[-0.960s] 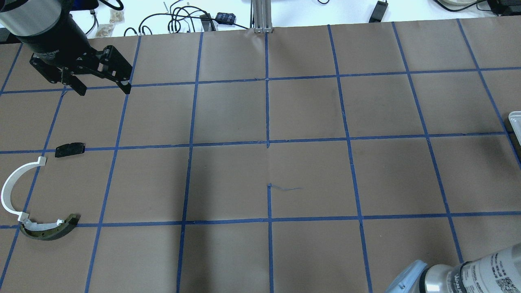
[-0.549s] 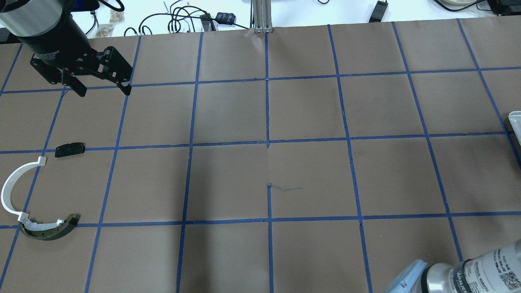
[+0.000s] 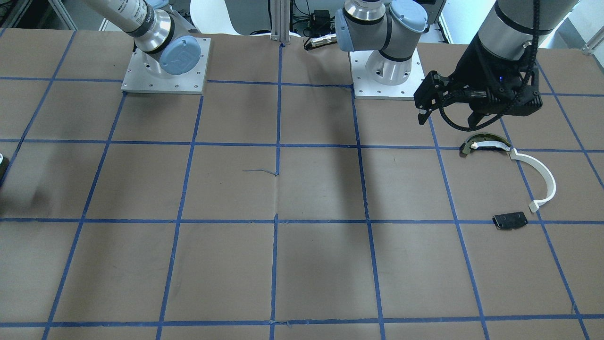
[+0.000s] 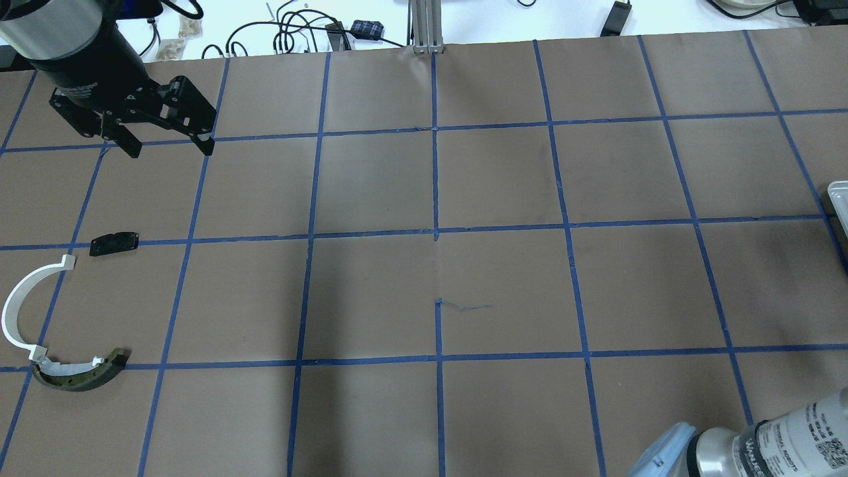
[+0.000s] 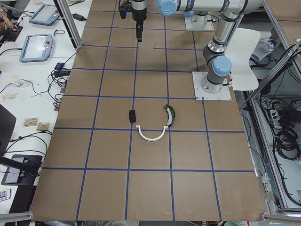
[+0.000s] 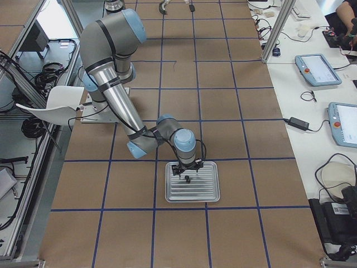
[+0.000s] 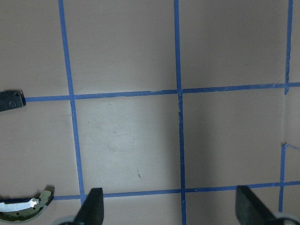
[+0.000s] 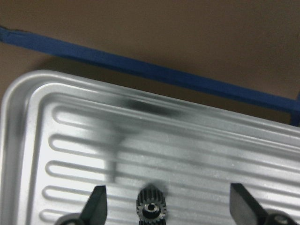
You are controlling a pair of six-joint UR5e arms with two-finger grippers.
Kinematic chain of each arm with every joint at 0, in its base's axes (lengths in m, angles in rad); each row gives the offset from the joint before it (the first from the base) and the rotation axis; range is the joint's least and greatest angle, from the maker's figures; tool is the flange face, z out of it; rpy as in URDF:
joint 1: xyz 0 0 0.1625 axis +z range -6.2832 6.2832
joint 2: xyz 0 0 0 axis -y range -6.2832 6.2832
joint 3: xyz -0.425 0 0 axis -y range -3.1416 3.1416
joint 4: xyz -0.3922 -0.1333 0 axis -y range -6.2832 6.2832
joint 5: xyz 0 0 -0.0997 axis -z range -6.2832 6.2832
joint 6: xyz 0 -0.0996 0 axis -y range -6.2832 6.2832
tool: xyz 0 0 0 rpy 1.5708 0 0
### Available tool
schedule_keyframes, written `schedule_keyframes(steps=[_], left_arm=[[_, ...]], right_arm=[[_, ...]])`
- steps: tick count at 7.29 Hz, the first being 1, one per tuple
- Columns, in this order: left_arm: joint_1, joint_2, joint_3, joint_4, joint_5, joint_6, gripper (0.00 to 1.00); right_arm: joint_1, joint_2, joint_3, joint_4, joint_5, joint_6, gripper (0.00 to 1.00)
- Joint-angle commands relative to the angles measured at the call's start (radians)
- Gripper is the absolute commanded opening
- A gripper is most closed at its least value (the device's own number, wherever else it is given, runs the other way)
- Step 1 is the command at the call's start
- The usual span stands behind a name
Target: Place bearing gear from tray to pile
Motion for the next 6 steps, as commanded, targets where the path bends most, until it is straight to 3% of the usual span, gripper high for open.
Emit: schedule_keyframes(steps=[1,4,6], left_arm=[[0.0,0.0,0.0,0.0,0.0,-0.002,1.0],[0.0,0.0,-0.002,0.0,0.0,-0.002,1.0],[0.0,0.0,0.0,0.0,0.0,0.0,1.0]], right_arm=[[-0.017,0.01,-0.001,-0.004,-0.005,0.032,0.91],[-0.023,0.014,0.001,-0.004,-0.005,0.077,0.85],[-0.025,0.014,-0.001,-0.004,-0.008,0.099,0.65]])
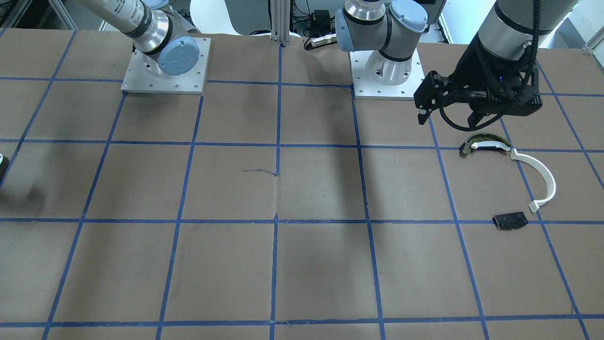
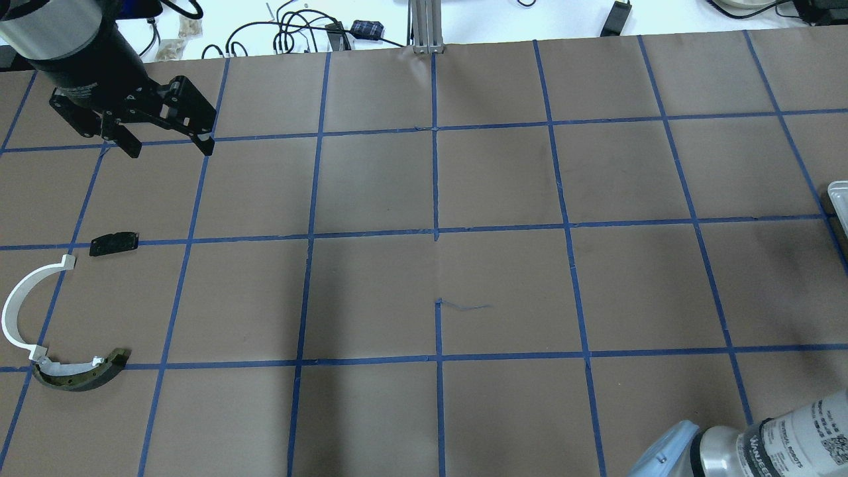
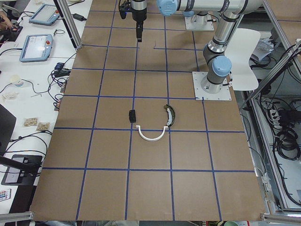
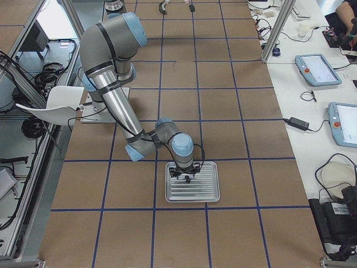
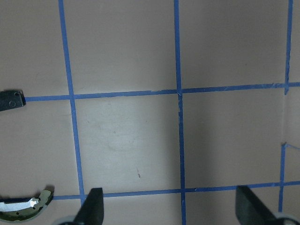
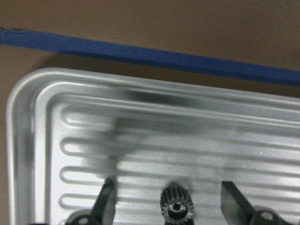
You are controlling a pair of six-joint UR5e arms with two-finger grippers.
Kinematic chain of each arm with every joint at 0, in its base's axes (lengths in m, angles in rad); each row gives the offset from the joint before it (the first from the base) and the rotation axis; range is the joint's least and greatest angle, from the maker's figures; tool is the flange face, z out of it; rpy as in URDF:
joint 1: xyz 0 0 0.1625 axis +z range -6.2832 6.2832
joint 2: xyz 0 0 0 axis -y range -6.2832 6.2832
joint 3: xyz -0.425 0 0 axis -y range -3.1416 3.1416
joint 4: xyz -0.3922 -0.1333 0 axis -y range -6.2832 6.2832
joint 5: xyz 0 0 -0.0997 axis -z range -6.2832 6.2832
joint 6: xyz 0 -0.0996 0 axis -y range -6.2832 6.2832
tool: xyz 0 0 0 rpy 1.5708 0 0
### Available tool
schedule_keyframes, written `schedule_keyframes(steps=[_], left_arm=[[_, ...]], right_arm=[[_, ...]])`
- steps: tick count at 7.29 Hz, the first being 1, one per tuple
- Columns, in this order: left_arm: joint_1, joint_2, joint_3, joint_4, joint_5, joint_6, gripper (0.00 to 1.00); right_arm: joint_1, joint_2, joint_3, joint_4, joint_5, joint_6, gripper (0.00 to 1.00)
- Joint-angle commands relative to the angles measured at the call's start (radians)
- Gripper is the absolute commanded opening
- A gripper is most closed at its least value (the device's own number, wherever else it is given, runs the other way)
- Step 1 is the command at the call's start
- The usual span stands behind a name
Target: Place bearing gear from tray to pile
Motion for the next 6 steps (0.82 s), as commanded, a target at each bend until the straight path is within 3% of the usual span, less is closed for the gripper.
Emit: schedule_keyframes(steps=[1,3,6], left_arm=[[0.0,0.0,-0.001,0.0,0.0,0.001,1.0],[-0.002,0.0,0.0,0.0,0.0,0.0,1.0],[0.0,0.0,-0.001,0.0,0.0,0.0,1.0]], right_arm=[[-0.001,-0.001,0.0,0.0,-0.03,0.013,0.58],[-0.001,-0.006,-0.001,0.0,-0.051,0.054,0.03],[-0.001,-0.023,0.002,0.008,-0.087,0.088,0.0]])
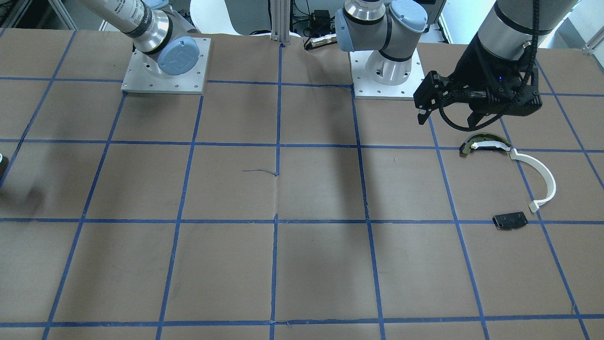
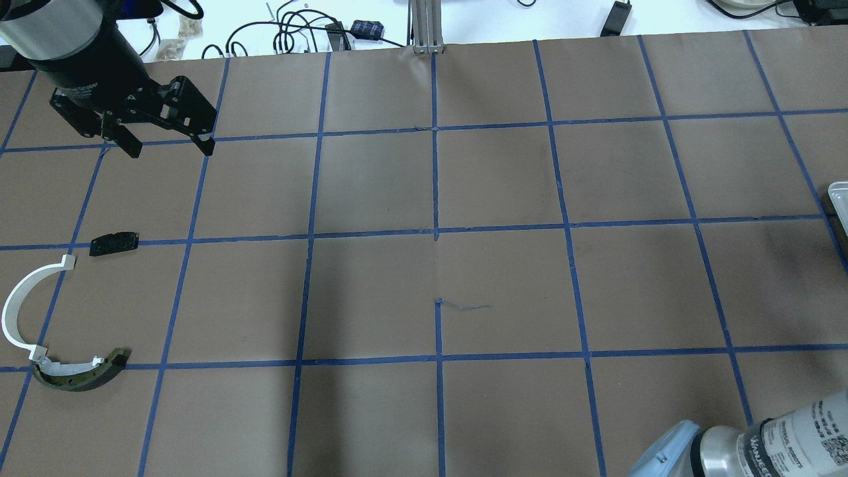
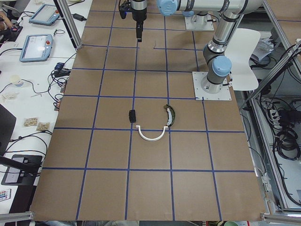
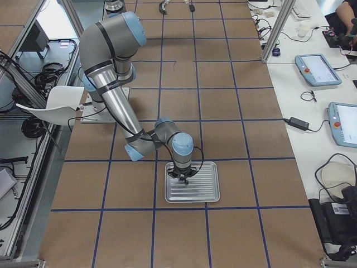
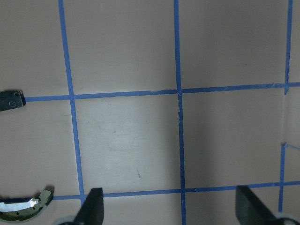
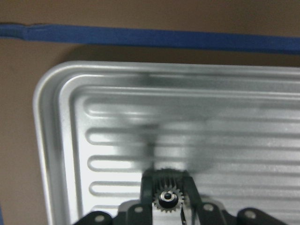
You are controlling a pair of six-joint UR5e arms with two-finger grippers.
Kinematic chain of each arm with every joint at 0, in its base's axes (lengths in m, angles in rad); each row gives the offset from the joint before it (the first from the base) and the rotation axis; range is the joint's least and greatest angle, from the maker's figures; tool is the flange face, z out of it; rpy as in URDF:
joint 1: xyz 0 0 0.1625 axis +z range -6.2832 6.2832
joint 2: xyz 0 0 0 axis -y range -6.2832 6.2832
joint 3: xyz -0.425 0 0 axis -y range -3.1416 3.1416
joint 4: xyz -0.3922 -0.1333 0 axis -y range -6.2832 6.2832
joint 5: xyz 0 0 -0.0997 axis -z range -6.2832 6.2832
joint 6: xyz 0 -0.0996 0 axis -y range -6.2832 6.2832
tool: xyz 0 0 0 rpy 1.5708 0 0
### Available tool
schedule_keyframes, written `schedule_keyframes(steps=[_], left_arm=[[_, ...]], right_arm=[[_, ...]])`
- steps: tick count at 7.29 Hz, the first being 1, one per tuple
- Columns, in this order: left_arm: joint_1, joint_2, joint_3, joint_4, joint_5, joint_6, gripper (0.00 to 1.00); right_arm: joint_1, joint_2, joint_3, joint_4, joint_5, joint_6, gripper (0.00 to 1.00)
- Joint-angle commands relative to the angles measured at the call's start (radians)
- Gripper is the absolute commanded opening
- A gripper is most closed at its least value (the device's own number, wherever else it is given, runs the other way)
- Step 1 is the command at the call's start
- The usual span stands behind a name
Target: Place bearing gear from tray to pile
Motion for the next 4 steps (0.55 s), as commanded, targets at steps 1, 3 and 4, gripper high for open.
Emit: schedule_keyframes(steps=[1,3,4], left_arm=[[0.001,0.0,-0.001,0.0,0.0,0.0,1.0],[0.001,0.0,-0.001,0.0,0.0,0.0,1.0],[-0.001,0.0,-0.001,0.0,0.0,0.0,1.0]], right_arm=[[0.005,-0.054,-0.001,0.015,-0.004,0.06,0.0],[0.073,-0.17,0.008,0.176,0.015,0.347,0.0],[0.168,-0.209,0.014,0.203,0.006,0.558,0.0]])
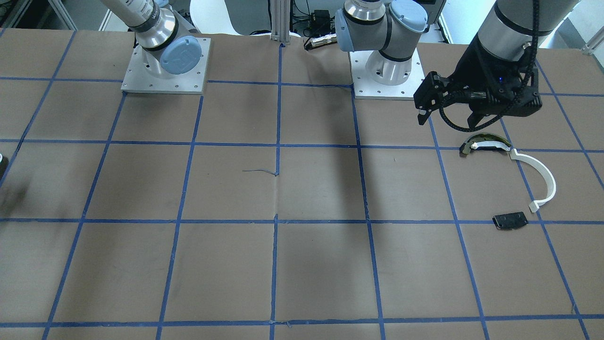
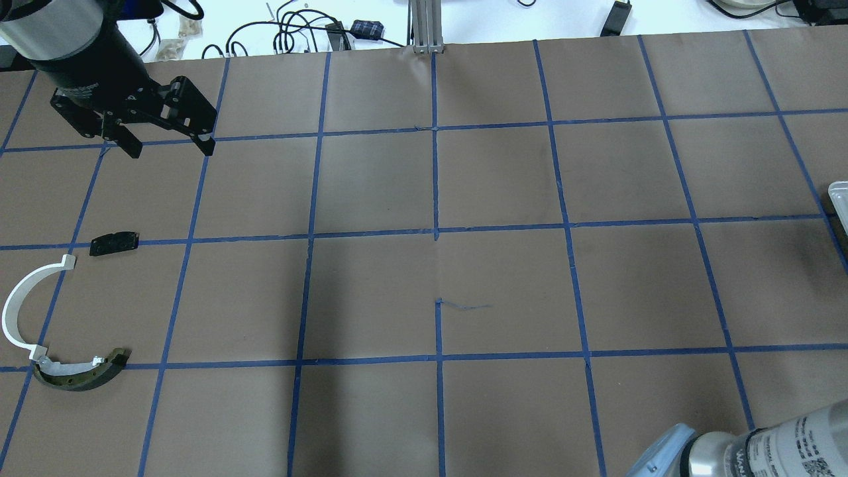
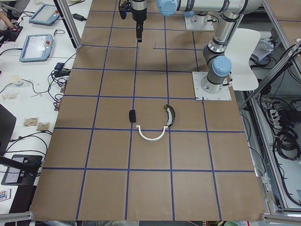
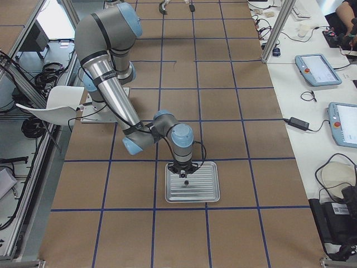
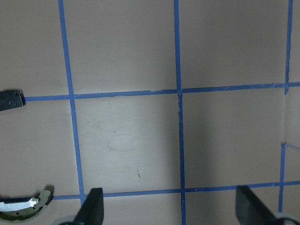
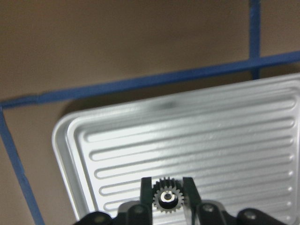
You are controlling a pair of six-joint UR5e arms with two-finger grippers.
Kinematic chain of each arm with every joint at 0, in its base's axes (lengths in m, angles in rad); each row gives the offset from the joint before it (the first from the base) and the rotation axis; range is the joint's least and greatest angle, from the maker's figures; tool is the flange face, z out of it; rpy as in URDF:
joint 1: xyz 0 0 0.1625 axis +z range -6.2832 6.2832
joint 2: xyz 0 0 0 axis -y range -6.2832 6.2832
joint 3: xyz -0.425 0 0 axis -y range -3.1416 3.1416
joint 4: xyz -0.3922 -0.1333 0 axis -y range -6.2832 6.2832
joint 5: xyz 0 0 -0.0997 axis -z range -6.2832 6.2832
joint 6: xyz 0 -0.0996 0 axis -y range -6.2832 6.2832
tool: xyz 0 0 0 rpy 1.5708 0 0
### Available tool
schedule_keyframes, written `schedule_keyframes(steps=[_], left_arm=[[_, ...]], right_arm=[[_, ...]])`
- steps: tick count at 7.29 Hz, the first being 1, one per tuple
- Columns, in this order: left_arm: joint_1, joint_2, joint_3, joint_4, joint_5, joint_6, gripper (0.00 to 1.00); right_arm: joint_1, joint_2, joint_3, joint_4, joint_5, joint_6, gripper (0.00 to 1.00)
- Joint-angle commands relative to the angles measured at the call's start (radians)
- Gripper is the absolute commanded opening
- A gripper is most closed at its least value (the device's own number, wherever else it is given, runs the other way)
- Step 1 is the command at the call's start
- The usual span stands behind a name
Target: Place bearing gear from tray to pile
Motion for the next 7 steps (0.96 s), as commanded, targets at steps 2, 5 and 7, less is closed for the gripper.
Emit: schedule_keyframes(steps=[2,5,7], left_arm=[[-0.001,0.0,0.0,0.0,0.0,0.0,1.0],[-0.001,0.0,0.0,0.0,0.0,-0.002,1.0],[-0.001,0.0,0.0,0.0,0.0,-0.003,1.0]], right_arm=[[0.307,-0.08,0.021,0.156,0.007,0.639,0.0],[0.741,-0.092,0.042,0.149,0.009,1.39,0.0],[1.008,-0.081,0.042,0.142,0.01,1.833,0.0]])
